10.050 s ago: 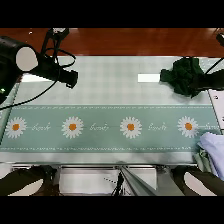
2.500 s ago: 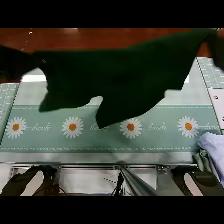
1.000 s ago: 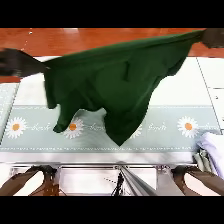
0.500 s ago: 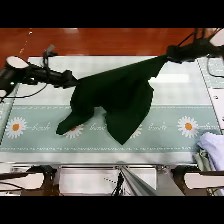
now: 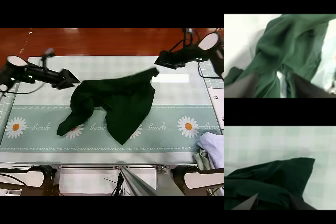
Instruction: Fold the shirts.
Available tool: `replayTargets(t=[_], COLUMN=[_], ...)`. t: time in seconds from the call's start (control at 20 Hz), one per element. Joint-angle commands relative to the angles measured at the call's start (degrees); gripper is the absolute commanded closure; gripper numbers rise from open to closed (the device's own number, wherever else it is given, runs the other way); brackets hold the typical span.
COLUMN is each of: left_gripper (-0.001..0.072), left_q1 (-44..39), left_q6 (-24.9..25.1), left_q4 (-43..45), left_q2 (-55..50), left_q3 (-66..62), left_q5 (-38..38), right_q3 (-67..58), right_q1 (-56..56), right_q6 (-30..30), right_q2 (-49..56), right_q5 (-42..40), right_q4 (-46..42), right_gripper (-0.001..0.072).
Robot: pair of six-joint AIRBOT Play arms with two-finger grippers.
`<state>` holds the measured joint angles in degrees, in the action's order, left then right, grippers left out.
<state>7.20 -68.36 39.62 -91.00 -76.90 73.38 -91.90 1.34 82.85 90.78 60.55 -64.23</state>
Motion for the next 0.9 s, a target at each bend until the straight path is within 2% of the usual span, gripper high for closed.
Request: replayTargets(t=[0.0,0.05,0.15,0.25,0.4,0.5,0.65,0.85], left_gripper=[-0.0003,-0.0003,-0.0002,-0.0002,-0.0002,-0.0002,-0.0002,-0.0003], left_q1=[7.58,9.62,11.08,10.67,10.8,11.3,14.12,14.91], left_q6=[-6.95,-9.27,-11.47,-12.13,-11.47,-7.37,-4.85,2.03], left_q4=[1.77,3.8,12.61,23.23,27.61,27.98,27.87,22.14], left_q2=[0.52,1.38,3.21,7.28,15.15,20.11,25.49,26.29], left_q3=[-6.45,-6.47,-5.4,0.11,13.79,23.23,34.88,43.39], left_q5=[12.74,15.28,19.78,20.72,16.17,12.74,8.76,5.84], right_q3=[-0.07,-0.04,0.22,2.99,10.82,16.65,22.1,23.17], right_q1=[2.56,3.37,3.58,4.0,5.44,5.44,5.35,5.35], right_q6=[-3.26,-3.21,-3.23,-4.92,-4.81,-4.87,-5.22,-6.62], right_q2=[-6.01,-7.93,-9.99,-10.82,-11.02,-11.02,-11.04,-12.24], right_q5=[4.28,7.45,15.61,21.66,23.41,21.7,18.86,16.57], right_q4=[-3.39,-7.78,-19.93,-24.74,-19.65,-15.32,-9.18,-6.99], right_gripper=[0.0273,0.034,0.0356,0.0255,0.0221,0.0221,0.0221,0.0221])
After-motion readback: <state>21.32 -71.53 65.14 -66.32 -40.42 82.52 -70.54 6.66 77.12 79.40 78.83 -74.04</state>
